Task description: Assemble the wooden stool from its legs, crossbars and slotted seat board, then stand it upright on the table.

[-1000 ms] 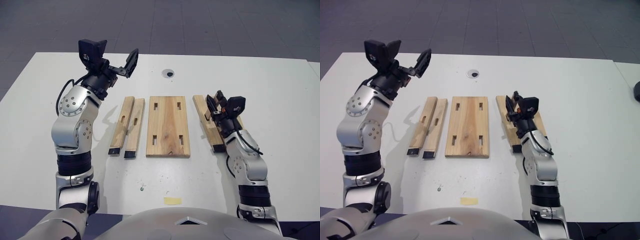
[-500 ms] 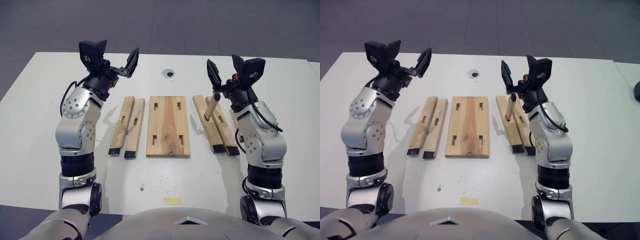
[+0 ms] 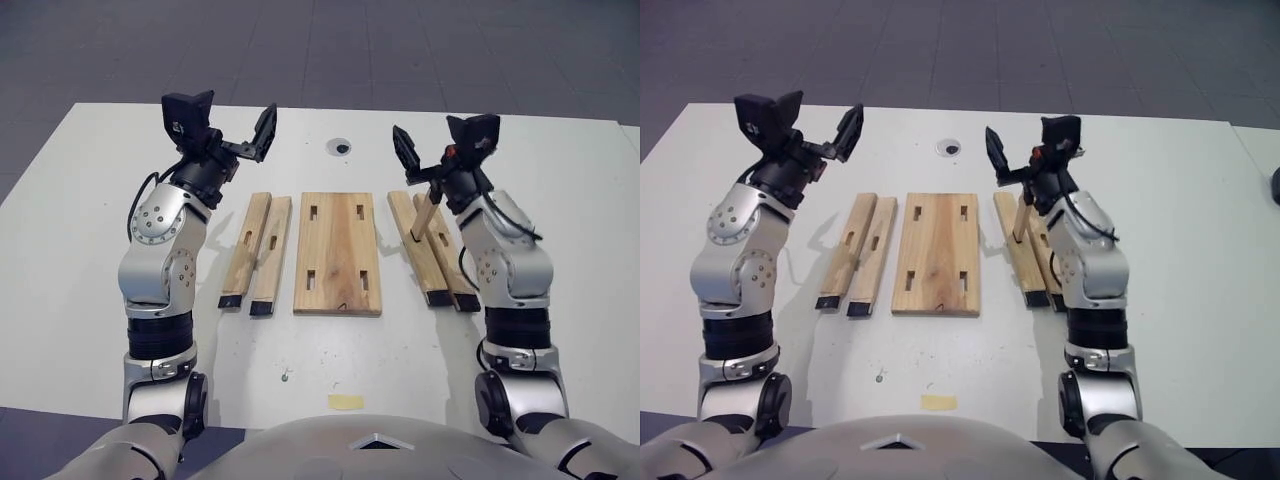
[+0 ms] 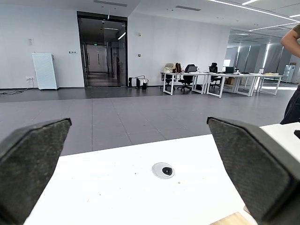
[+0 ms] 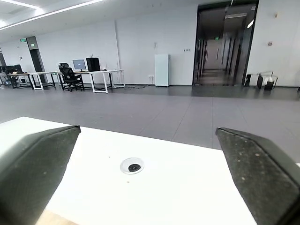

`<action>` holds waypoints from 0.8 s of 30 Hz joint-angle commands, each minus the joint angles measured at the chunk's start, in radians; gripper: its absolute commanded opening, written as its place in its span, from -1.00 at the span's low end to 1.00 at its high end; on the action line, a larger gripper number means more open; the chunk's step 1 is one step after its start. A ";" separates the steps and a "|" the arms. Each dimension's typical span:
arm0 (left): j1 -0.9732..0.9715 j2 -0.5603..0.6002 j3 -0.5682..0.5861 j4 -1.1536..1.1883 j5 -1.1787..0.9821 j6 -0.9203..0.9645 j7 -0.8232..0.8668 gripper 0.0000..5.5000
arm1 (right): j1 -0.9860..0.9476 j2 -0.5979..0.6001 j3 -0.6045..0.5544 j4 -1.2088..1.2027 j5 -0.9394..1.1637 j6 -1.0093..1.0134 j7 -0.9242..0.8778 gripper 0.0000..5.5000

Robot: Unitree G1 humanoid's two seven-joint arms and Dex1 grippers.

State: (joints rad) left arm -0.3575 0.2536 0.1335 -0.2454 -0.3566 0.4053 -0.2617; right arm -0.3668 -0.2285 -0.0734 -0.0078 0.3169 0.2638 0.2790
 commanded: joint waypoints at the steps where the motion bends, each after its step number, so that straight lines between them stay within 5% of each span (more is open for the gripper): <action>1: 0.003 0.003 0.001 0.005 0.001 0.008 0.000 0.96 | 0.144 0.022 0.039 0.119 -0.044 0.022 0.006 0.95; 15: -0.002 0.015 0.013 -0.014 -0.010 0.032 -0.001 0.96 | -0.056 -0.032 -0.168 -0.425 0.206 0.255 -0.134 0.95; 19: 0.029 0.028 0.030 -0.037 -0.011 0.050 -0.001 0.96 | 0.059 -0.057 -0.233 -0.568 0.332 0.350 -0.139 0.95; 24: 0.042 0.031 0.027 -0.042 -0.011 0.064 -0.008 0.96 | 0.397 -0.084 -0.130 -0.617 0.330 0.412 -0.052 0.95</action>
State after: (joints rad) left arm -0.3254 0.2693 0.1602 -0.2822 -0.3660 0.4493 -0.2671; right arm -0.1119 -0.2905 -0.2708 -0.6066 0.6573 0.6481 0.1757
